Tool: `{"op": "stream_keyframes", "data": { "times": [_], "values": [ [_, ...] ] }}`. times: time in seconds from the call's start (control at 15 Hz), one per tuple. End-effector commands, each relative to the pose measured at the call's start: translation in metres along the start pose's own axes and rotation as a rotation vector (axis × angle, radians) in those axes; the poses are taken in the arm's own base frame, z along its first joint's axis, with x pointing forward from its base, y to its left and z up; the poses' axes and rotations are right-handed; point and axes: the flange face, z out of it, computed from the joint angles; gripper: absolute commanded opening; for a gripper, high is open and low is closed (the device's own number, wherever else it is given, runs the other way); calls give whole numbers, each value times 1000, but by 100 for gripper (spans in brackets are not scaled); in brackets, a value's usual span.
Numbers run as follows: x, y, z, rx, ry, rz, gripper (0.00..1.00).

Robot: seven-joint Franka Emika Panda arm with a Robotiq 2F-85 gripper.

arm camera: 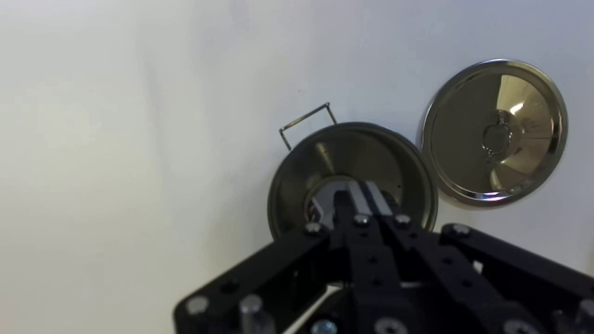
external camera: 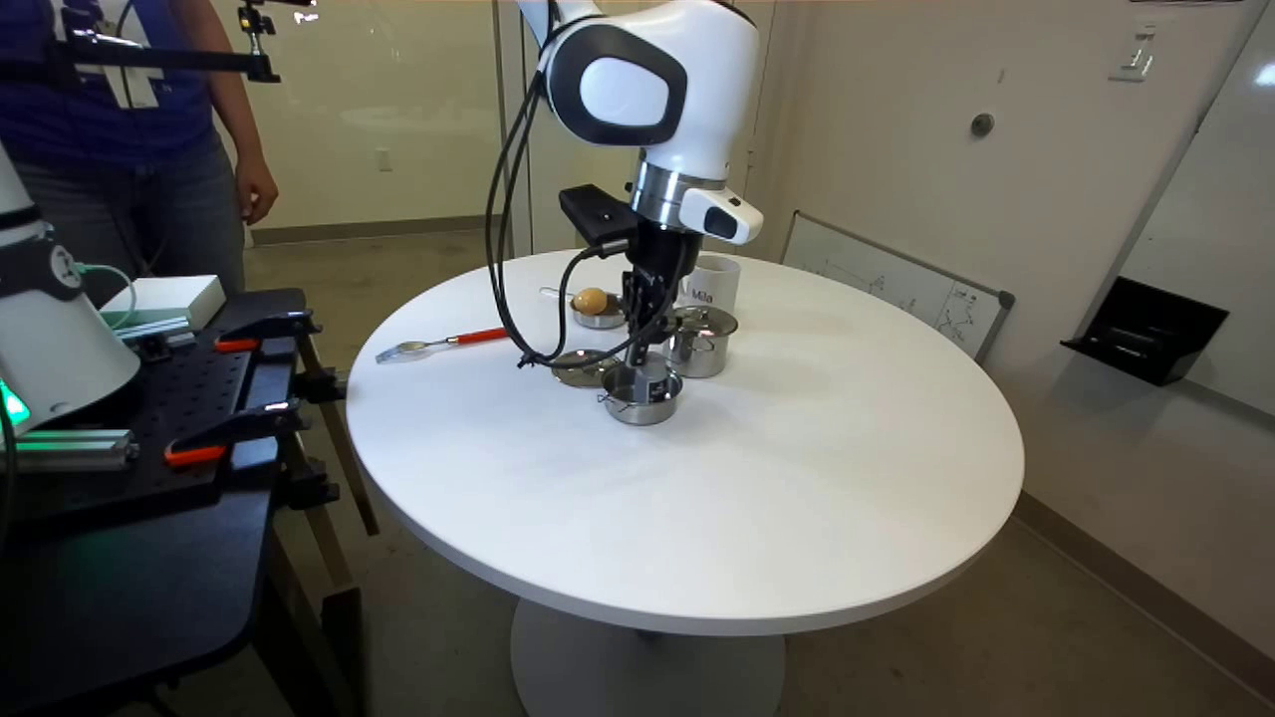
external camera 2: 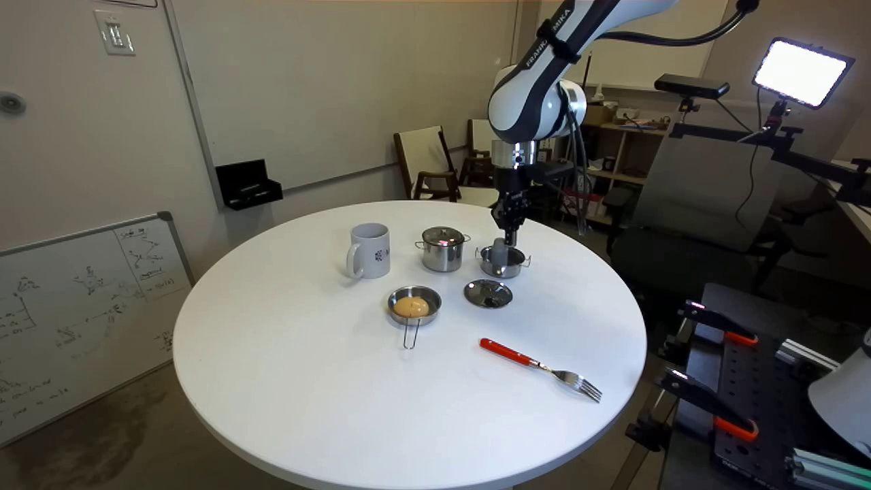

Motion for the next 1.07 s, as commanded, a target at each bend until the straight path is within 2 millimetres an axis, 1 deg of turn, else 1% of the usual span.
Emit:
{"op": "stream_keyframes", "data": {
  "times": [0.0,0.2,0.4,0.47,0.6,0.8,1.0],
  "values": [
    [-4,-2,-6,-11,1,23,0],
    [-5,-2,-12,-24,5,35,0],
    [-6,-3,-23,-40,14,40,0],
    [-5,-5,-28,-43,21,38,23],
    [-3,-9,-38,-53,33,23,32],
    [-1,-15,-48,-63,44,2,55],
    [0,-16,-48,-54,35,-3,76]
  ]
}}
